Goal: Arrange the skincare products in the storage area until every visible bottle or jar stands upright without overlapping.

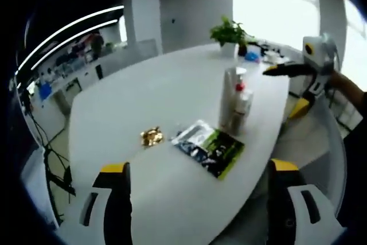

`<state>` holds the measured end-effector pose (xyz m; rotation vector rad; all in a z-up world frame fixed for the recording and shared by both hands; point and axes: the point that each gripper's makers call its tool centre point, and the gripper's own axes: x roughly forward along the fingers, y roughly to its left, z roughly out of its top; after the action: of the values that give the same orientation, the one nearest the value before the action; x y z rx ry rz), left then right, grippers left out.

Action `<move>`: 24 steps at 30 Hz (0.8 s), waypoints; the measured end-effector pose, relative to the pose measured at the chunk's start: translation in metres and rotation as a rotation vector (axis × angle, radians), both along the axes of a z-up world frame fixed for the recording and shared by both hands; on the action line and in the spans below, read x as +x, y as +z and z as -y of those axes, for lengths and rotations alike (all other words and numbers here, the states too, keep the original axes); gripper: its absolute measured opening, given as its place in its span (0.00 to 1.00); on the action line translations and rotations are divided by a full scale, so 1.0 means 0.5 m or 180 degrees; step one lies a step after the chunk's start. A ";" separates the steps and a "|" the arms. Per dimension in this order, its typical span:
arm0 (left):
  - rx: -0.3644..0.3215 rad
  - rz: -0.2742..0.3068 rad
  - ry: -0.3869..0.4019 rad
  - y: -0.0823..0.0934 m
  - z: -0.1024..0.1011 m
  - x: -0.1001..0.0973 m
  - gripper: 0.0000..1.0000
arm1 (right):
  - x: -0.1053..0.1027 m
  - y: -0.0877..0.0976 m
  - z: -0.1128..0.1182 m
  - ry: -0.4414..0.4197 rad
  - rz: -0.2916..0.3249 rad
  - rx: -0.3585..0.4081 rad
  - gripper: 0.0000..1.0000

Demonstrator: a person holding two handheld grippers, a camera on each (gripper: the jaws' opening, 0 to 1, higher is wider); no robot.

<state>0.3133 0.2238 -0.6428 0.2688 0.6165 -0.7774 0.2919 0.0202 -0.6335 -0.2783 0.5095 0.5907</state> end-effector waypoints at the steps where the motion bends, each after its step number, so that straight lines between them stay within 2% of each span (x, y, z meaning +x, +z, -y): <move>1: 0.0017 0.0006 0.0037 0.000 0.000 0.000 0.97 | -0.001 0.001 0.003 0.0035 0.0012 0.0016 0.99; 6: 0.0059 0.0064 0.0225 0.007 0.007 -0.005 0.97 | -0.004 -0.005 0.022 0.0142 -0.0009 0.0046 1.00; 9: 0.0182 0.0098 0.0306 0.010 0.009 -0.014 0.97 | -0.002 -0.005 0.027 0.0182 -0.0019 0.0150 1.00; 15: 0.0234 0.0113 0.0286 0.007 0.018 -0.023 0.96 | 0.004 0.004 0.036 0.0246 0.0032 0.0194 1.00; 20: 0.0242 0.0174 0.0263 0.014 0.025 0.000 0.86 | 0.011 0.001 0.045 0.0240 0.0041 0.0239 1.00; 24: 0.0232 0.0300 0.0001 0.021 0.044 0.027 0.71 | 0.016 -0.001 0.049 0.0232 0.0075 0.0249 1.00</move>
<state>0.3269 0.2018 -0.6321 0.3699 0.5566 -0.7385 0.3000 -0.0041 -0.6340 -0.2299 0.4540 0.6759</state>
